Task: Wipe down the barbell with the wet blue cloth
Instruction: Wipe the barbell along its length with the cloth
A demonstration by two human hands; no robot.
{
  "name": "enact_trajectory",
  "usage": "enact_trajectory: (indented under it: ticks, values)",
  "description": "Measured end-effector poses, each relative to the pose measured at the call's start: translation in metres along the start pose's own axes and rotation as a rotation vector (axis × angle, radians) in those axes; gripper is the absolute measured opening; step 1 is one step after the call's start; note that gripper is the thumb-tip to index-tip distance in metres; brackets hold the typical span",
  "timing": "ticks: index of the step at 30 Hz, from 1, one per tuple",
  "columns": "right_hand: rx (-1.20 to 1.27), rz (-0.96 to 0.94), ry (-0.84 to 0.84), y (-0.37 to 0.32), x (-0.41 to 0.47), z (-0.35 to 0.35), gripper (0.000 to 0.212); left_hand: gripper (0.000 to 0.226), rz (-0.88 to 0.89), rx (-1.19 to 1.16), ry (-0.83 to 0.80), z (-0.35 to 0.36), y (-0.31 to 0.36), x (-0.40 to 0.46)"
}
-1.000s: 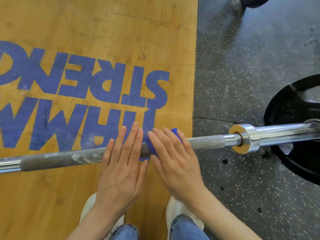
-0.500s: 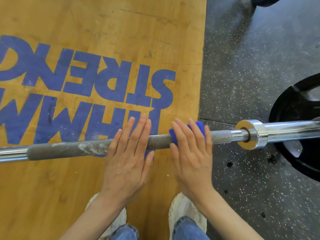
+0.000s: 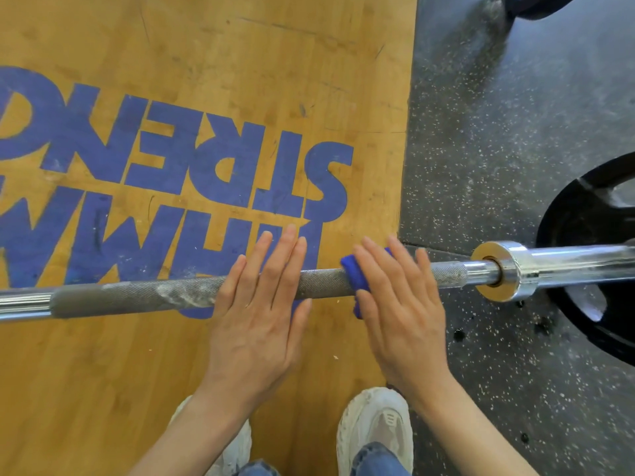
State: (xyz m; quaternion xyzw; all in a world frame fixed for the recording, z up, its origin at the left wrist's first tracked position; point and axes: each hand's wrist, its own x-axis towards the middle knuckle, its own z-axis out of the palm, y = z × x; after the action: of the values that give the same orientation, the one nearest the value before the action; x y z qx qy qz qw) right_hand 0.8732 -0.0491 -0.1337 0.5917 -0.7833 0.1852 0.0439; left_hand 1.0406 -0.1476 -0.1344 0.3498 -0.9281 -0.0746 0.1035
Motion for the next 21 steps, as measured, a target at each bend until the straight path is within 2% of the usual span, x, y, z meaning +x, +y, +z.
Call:
enact_trajectory:
  ticks: [3, 6, 8, 11, 13, 15, 17, 21]
  values:
    - [0.018, 0.158, 0.037, -0.012, 0.006, 0.003, 0.046, 0.058, -0.010, -0.002, 0.009, 0.002, 0.002, 0.004]
    - [0.074, 0.052, 0.025, -0.037, 0.018, 0.015, 0.044, 0.057, -0.012, 0.002, 0.014, 0.003, -0.002, 0.009]
    - [0.045, -0.037, 0.001, -0.018, 0.019, 0.010, 0.045, 0.057, -0.011, 0.000, 0.013, 0.002, -0.004, 0.014]
    - [0.017, 0.090, 0.027, 0.000, 0.017, 0.005, 0.047, 0.056, -0.023, -0.019, 0.021, 0.002, -0.004, 0.024]
    - [0.052, 0.161, 0.045, -0.018, 0.028, 0.012, 0.045, 0.055, -0.028, -0.031, 0.036, 0.003, -0.006, 0.031]
    - [0.076, 0.103, 0.047, -0.030, 0.036, 0.020, 0.045, 0.054, -0.031, -0.041, 0.052, 0.004, -0.009, 0.038]
    - [0.044, 0.023, 0.023, -0.015, 0.042, 0.018, 0.046, 0.055, -0.036, -0.040, 0.046, 0.003, -0.013, 0.045]
    - [0.049, 0.149, 0.072, -0.009, 0.055, 0.021, 0.048, 0.054, -0.050, -0.045, 0.058, 0.007, -0.017, 0.065]
